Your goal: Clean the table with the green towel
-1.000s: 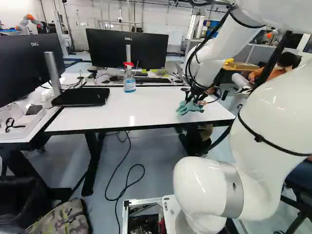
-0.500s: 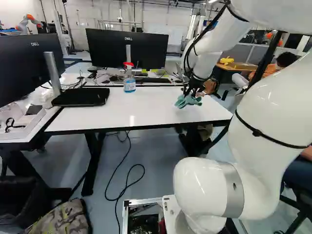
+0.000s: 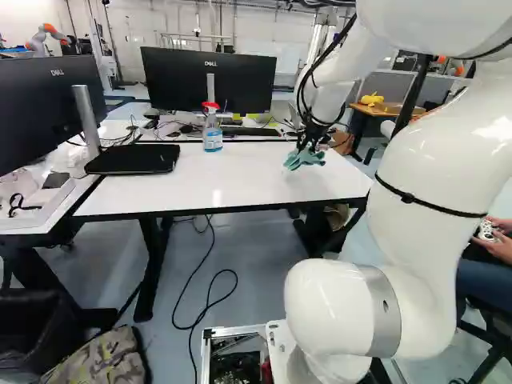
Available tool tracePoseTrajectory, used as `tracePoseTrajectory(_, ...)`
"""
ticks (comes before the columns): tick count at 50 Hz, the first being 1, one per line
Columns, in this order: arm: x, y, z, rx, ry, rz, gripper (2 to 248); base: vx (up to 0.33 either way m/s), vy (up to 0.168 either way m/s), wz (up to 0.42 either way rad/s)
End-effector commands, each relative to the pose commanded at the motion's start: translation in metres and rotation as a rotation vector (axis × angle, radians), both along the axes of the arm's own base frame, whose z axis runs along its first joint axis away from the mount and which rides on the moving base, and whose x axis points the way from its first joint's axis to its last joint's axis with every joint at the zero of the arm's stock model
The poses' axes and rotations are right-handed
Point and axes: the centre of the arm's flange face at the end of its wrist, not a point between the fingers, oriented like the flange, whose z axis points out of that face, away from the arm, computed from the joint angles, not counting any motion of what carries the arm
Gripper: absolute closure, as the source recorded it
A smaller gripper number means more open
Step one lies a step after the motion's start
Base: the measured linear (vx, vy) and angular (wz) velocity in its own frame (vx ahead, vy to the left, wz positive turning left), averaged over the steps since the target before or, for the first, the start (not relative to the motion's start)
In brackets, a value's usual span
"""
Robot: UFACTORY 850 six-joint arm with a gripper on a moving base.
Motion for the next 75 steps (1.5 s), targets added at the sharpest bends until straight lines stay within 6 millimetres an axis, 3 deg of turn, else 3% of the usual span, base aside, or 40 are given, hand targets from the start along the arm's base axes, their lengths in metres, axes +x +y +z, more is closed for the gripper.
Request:
tracePoseTrajectory(33,0.045,0.043,-0.001,-0.002,-0.011,0.094,193,0.000,0.000,0.000)
tracePoseTrajectory(56,0.088,0.051,-0.002,-0.005,-0.029,0.117,193,0.000,0.000,0.000)
tracePoseTrajectory(75,0.117,0.072,-0.003,-0.007,-0.044,0.156,193,0.000,0.000,0.000)
